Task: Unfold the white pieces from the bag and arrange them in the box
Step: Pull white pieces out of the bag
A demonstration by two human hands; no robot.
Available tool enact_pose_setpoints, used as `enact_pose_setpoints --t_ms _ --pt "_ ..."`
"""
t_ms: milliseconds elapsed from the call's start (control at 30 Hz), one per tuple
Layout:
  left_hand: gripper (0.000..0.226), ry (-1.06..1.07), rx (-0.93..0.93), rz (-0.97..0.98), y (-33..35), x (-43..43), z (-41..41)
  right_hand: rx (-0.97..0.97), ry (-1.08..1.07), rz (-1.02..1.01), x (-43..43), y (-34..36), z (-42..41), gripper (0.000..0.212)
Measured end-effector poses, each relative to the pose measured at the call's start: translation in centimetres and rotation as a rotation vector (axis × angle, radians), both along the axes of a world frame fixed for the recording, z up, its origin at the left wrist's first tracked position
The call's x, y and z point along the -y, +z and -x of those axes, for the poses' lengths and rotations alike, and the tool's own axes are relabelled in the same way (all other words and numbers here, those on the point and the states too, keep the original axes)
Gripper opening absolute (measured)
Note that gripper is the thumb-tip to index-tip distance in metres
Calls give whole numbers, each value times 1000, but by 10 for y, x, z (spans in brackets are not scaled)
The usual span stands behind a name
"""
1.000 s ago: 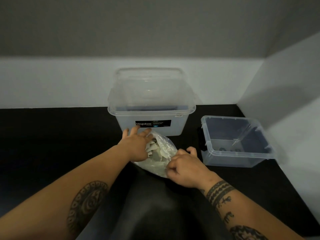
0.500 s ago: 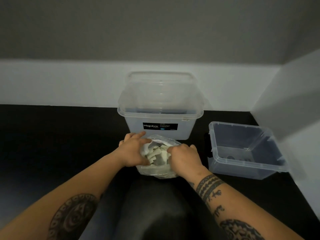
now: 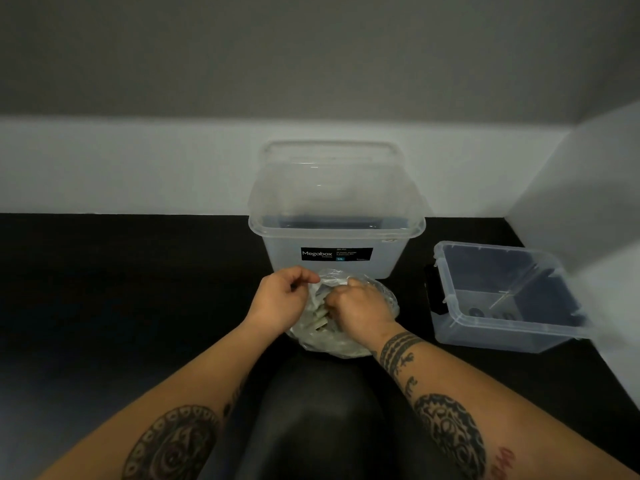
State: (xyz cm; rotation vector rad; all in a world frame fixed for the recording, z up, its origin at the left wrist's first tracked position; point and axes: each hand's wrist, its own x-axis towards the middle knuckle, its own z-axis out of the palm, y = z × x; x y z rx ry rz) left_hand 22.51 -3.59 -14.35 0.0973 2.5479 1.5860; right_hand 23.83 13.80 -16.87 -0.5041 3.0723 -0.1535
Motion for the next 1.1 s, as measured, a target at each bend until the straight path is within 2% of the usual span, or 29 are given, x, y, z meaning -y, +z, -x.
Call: enact_pose_setpoints --t_ms 100,167,267,333,400,467,533,567,667,733,767,800,867,933,1000,1033,1100 --pt "35 -44 10 -13 1 2 6 7 -36 49 -4 1 -2 22" --pt "34 -72 10 -38 3 2 10 55 -131 167 -6 8 -5 19" --pt "27 -62 10 -86 9 -4 17 147 -449 662 -12 26 -11 9" --pt "21 -55 50 -231 14 -12 22 245 -605 1061 -16 41 -16 8" --pt "16 -70 229 -500 17 -21 26 343 -645 1357 -16 51 -22 8" --pt "19 -139 464 -717 24 -29 23 378 -645 1471 -15 55 -25 10" --pt "32 -212 552 -685 27 -34 19 393 -650 1427 -14 55 -27 11" --pt "37 -206 567 -661 26 -34 19 389 -642 1342 -14 56 -27 12" --pt "49 -188 698 -616 26 -28 23 318 -504 850 -20 69 -19 18" --pt "46 -302 784 -564 27 -21 28 278 -316 559 -19 82 -10 21" --pt "41 -359 798 -560 29 -20 30 268 -230 492 -17 87 -4 21" --pt "40 -407 798 -559 30 -20 31 264 -170 483 -15 90 1 21" --pt "43 -468 764 -514 30 -20 32 292 -153 623 -13 91 11 21" --pt "45 -464 742 -498 28 -19 34 265 -236 840 -15 85 19 20" --pt "43 -343 723 -542 24 -18 36 142 -356 939 -23 72 25 17" --pt "41 -241 693 -573 22 -17 39 118 -389 924 -27 66 27 15" --pt "36 -35 622 -635 18 -16 42 217 -321 746 -31 56 22 11"
